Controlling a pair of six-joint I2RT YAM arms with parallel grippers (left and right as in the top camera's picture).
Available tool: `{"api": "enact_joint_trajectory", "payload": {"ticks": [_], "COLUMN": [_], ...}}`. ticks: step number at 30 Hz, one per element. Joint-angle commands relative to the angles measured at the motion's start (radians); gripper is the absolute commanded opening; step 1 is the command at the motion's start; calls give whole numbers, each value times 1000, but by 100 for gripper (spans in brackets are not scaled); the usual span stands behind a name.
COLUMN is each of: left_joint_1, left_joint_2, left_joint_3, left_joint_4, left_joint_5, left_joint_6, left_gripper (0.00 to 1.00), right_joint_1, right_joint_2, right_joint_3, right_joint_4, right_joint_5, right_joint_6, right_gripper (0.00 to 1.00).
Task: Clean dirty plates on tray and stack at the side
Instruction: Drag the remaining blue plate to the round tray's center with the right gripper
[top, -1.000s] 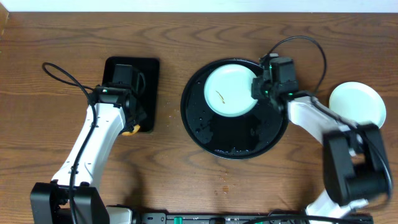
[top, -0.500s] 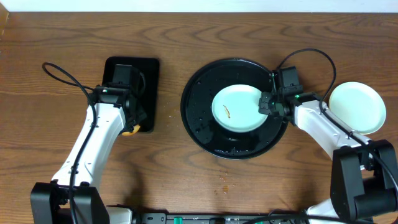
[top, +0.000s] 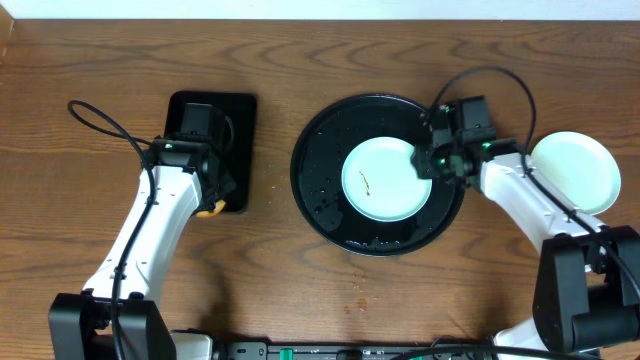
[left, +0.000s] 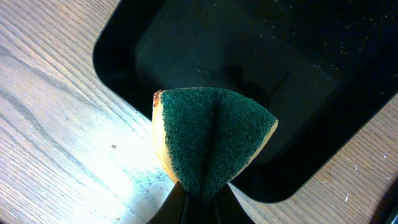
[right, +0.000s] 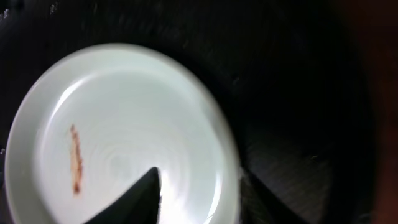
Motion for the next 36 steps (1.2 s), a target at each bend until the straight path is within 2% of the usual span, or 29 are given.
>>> {"api": "enact_joint_trajectory", "payload": {"ticks": [1, 8, 11, 13, 17, 22, 24, 28, 31, 32, 34, 36], "left_joint_1": [3, 3, 3, 3, 3, 3, 3, 3, 3, 3, 3, 3], "left_joint_2": [5, 5, 5, 5, 5, 5, 5, 5, 5, 5, 5, 5], "left_joint_3": [-3, -3, -3, -3, -3, -3, -3, -3, -3, -3, -3, -3], "left_joint_4": [-2, -2, -2, -2, 12, 33, 35, 46, 63, 74, 106, 132], "left_joint_5": [-20, -20, -20, -20, -20, -20, -20, -19, -18, -14, 6, 46], "left_joint_6": [7, 7, 7, 7, 18, 71, 75, 106, 129, 153, 204, 254], "left_gripper": [8, 8, 8, 8, 8, 8, 8, 8, 8, 8, 8, 8], "right_joint_1": [-28, -20, -16, -16, -16, -18, -18, -15, -15, -15, -14, -14], "right_joint_2": [21, 110, 140, 146, 122, 39, 16, 6, 8, 10, 10, 10], "right_joint_3": [16, 11, 11, 11, 14, 14, 14, 13, -4, -12, -26, -31], "right_joint_4": [8, 7, 2, 0, 14, 7, -13, -74, -82, -79, -75, -78], "right_joint_5": [-14, -15, -14, -14, -15, -14, 0, 133, 163, 162, 162, 162], "right_joint_6": [-134, -143, -143, -142, -54, 183, 238, 256, 255, 255, 254, 246], "right_gripper": [37, 35, 20, 1, 1, 1, 1, 1, 1, 5, 19, 23]}}
